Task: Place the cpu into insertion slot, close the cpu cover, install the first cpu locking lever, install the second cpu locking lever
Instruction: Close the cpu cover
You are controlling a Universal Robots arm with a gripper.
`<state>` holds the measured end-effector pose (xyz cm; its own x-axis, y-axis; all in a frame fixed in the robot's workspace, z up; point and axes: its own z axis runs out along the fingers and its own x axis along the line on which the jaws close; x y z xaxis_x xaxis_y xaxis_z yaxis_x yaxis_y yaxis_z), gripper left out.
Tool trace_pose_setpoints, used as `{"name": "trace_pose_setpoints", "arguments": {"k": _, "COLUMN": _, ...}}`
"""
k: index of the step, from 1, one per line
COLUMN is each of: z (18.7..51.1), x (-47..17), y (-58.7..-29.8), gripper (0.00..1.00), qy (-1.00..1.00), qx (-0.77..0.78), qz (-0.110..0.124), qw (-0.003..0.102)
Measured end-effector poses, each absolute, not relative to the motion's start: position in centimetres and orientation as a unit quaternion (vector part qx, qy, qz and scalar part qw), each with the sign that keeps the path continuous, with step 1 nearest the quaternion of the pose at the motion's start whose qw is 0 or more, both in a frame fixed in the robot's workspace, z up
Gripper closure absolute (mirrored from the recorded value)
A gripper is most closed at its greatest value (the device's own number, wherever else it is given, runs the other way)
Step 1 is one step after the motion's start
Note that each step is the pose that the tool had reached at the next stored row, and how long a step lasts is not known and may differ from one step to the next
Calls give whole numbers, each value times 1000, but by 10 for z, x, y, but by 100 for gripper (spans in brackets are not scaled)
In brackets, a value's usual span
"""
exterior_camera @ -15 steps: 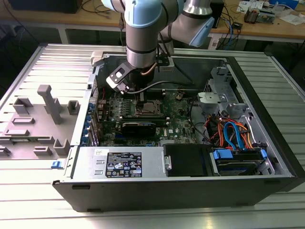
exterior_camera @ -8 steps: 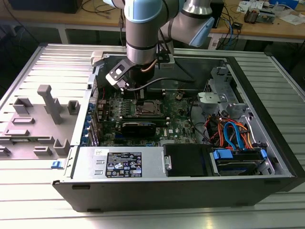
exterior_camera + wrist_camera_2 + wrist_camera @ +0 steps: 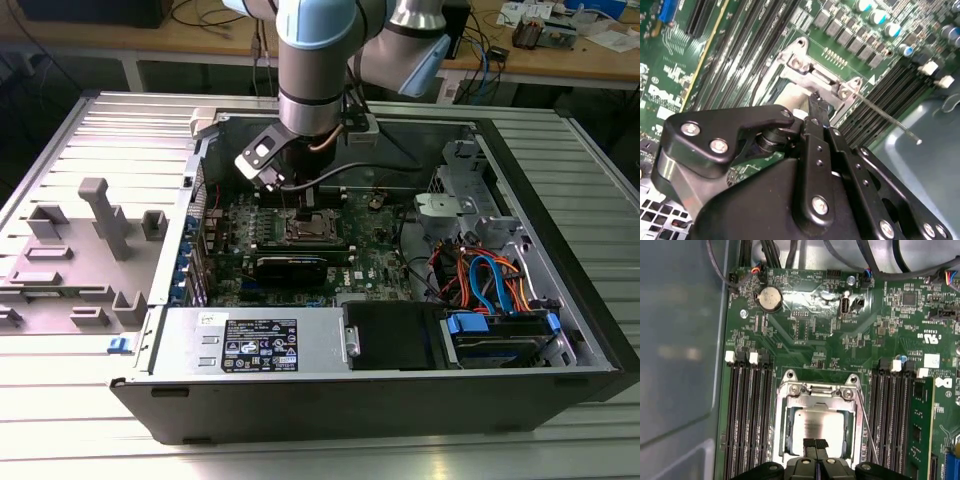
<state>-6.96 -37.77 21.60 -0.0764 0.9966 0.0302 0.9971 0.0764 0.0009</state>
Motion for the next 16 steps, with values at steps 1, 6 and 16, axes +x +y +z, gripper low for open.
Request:
{"name": "trace_pose_setpoints", "arguments": {"k": 1, "z": 216, "x": -69, "y": -378, "gripper": 89, "qy": -734, "qx": -679, "qz": -11, "qw": 11}}
{"name": "trace_pose_setpoints", "arguments": {"k": 6, "z": 216, "x": -68, "y": -378, "gripper": 89, "qy": -734, "qx": -679, "qz": -11, "qw": 11}}
{"name": "trace_pose_setpoints", "arguments": {"k": 16, "z": 216, "x": -68, "y": -378, "gripper": 89, "qy": -734, "qx": -679, "qz": -11, "qw": 11}}
